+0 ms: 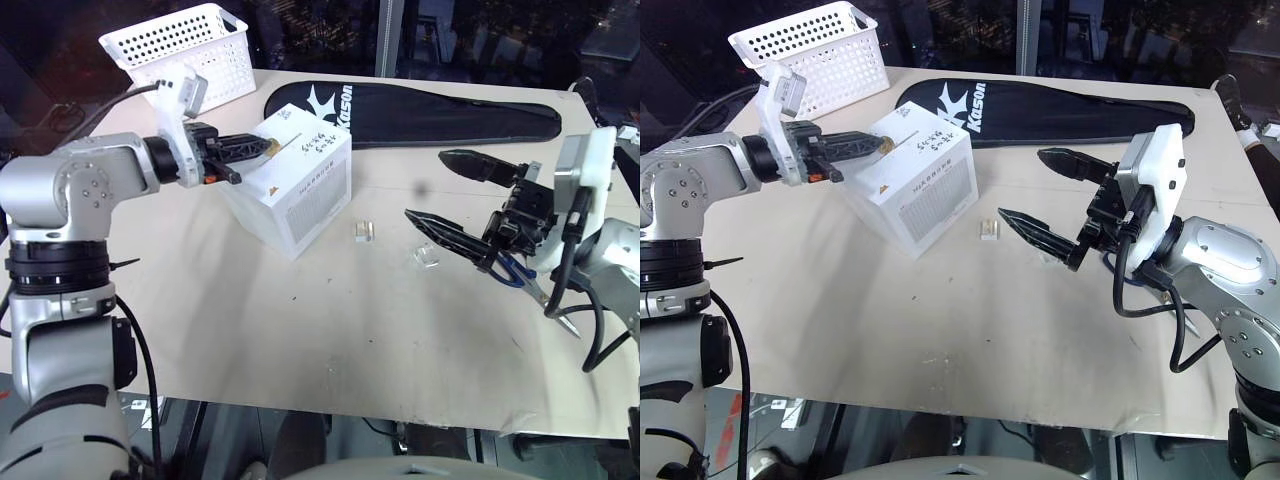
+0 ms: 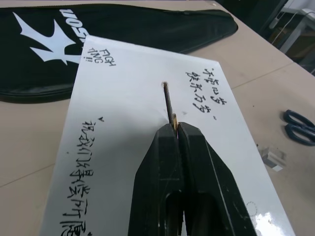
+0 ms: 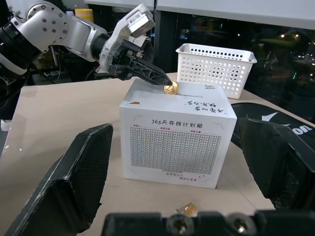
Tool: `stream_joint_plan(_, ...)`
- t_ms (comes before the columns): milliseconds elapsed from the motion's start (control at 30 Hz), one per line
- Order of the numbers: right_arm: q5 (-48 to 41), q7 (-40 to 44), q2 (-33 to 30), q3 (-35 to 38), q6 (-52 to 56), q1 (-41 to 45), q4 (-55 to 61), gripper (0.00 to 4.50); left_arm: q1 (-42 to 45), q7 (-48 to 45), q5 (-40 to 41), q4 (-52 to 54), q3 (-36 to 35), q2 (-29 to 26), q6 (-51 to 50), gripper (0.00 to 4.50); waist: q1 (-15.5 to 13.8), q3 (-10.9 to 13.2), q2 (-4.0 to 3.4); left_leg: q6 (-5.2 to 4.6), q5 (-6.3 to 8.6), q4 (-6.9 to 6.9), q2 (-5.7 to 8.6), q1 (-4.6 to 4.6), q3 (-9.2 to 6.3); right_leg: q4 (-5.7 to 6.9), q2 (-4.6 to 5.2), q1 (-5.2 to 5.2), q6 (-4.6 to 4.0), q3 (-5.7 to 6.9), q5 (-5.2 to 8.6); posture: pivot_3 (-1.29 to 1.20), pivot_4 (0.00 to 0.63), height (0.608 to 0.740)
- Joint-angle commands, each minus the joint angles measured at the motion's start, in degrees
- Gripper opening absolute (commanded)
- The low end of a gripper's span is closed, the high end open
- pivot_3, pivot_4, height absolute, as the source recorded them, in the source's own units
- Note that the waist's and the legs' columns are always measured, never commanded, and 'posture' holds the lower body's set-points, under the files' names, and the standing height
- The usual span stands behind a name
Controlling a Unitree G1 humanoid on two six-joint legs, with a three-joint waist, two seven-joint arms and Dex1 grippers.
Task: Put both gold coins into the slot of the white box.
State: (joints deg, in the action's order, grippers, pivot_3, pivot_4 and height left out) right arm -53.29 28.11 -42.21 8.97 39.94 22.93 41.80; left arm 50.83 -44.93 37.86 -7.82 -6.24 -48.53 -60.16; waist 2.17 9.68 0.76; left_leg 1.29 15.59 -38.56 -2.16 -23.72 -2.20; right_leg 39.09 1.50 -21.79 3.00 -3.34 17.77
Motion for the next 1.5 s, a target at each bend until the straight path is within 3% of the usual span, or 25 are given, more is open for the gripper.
stream_joint_plan(33, -0.69, -0.36, -0.71, 1.53, -0.24, 0.09, 1.94, 4.41, 0.05, -0.3, -1.51, 1.43, -0.18, -0.49, 0.91, 0.0, 0.02, 0.0, 0.0, 0.0, 0.0, -0.01, 0.0, 0.0, 0.0, 0.02, 0.0, 0.0, 0.0, 0.0, 0.0, 0.0, 0.15, 0.74)
stream_joint_plan(167, -0.69, -0.54, -0.65, 1.23, -0.11, -0.06, 2.03, 4.41, -0.5, -0.67, -1.28, 3.05, -0.22, -0.2, 0.16, 0.0, 0.03, 0.0, 0.0, -0.01, 0.0, -0.04, 0.0, 0.01, 0.0, 0.09, 0.0, 0.0, 0.0, 0.0, 0.0, 0.0, 0.15, 0.74)
stream_joint_plan(267, -0.7, -0.85, -0.33, 0.36, 0.35, -0.38, 2.12, 4.5, -0.4, 0.11, -0.01, 4.14, -2.57, 0.51, -0.44, 0.84, -0.01, 0.0, 0.0, -0.05, 0.02, -0.08, 0.0, 0.01, 0.0, 0.13, 0.0, 0.0, 0.0, 0.0, 0.0, 0.0, 0.15, 0.74)
stream_joint_plan(367, 0.19, -1.76, -0.36, -1.64, 2.01, -0.71, 1.92, 4.5, -0.44, 0.72, 2.8, 6.62, -6.49, 1.08, -1.07, 2.12, -0.01, 0.01, 0.01, -0.06, 0.03, -0.14, 0.0, 0.0, -0.01, 0.19, 0.0, -0.01, 0.0, 0.0, 0.0, 0.0, 0.15, 0.74)
stream_joint_plan(533, 12.91, -13.99, 4.19, -16.3, 12.39, 3.6, -7.71, 4.5, -7.85, -1.99, 16.47, 18.98, -18.23, 2.37, -3.93, 2.12, 0.53, 0.07, 0.14, 0.03, -0.02, -0.21, -0.05, 0.06, 0.05, 0.42, 0.0, -0.09, -0.01, -0.16, 0.0, 0.0, 0.15, 0.74)
stream_joint_plan(667, 18.87, -15.37, 12.04, -22.95, 12.35, 7.14, -15.41, 4.5, -16.86, -3.05, 21.91, 27.79, -21.97, 0.5, -4.88, 2.12, 0.5, 0.11, 0.14, 0.18, -0.12, -0.29, -0.03, 0.01, 0.1, 0.83, -0.03, -0.46, -0.01, -0.47, 0.01, 0.0, 0.15, 0.74)
stream_joint_plan(700, 19.74, -15.88, 15.07, -23.81, 12.19, 8.25, -18.14, 4.1, -20.69, -4.69, 22.25, 30.98, -22.53, -0.91, -4.55, 2.2, 0.3, 0.14, 0.14, 0.21, -0.13, -0.3, -0.03, 0.0, 0.11, 0.87, -0.05, -0.46, -0.01, -0.45, 0.01, 0.0, 0.15, 0.74)
stream_joint_plan(767, 22.15, -17.2, 19.64, -25.21, 12.2, 10.1, -22.69, 3.86, -25.59, -4.29, 25.13, 35.08, -24.62, -2.03, -5.68, 2.2, 0.48, 0.13, 0.18, 0.19, -0.12, -0.31, -0.06, 0.01, 0.11, 0.88, -0.08, -0.46, -0.01, -0.41, 0.0, 0.0, 0.15, 0.74)
stream_joint_plan(800, 24.22, -17.92, 21.28, -26.22, 12.01, 11.11, -24.87, 3.33, -27.77, -3.37, 25.37, 36.91, -25.57, -2.26, -5.27, 2.2, 0.58, 0.14, 0.17, 0.18, -0.12, -0.3, -0.06, 0.03, 0.09, 0.88, -0.08, -0.46, -0.01, -0.45, 0.0, 0.0, 0.15, 0.74)
stream_joint_plan(967, 29.42, -19.59, 28.51, -25.41, 11.04, 14.02, -32.39, 3.33, -38.39, -3.15, 22.01, 42.05, -27.41, -2.48, 0.82, 2.2, -0.15, 0.14, 0.17, 0.27, -0.17, -0.29, -0.03, 0.0, 0.11, 0.88, -0.07, -0.47, -0.01, -0.38, 0.0, 0.0, 0.15, 0.74)
stream_joint_plan(1100, 31.17, -18.59, 30.6, -25.11, 12.0, 14.69, -33.28, 1.67, -42.84, -3.24, 19.41, 44.38, -27.32, -1.64, 6.65, 2.2, -0.06, 0.15, 0.16, 0.26, -0.16, -0.29, -0.02, -0.01, 0.14, 0.84, -0.04, -0.47, -0.02, -0.41, 0.0, 0.0, 0.15, 0.74)
stream_joint_plan(1500, 34.85, -17.52, 32.21, -23.61, 14.58, 14.68, -33.39, 1.67, -46.28, -8.6, 17.12, 42.08, -24.92, -4.49, 13.3, 2.2, 0.29, 0.16, 0.14, 0.13, -0.09, -0.14, -0.05, 0.03, 0.2, 0.82, -0.1, -0.48, -0.02, -0.37, 0.0, 0.0, 0.15, 0.74)
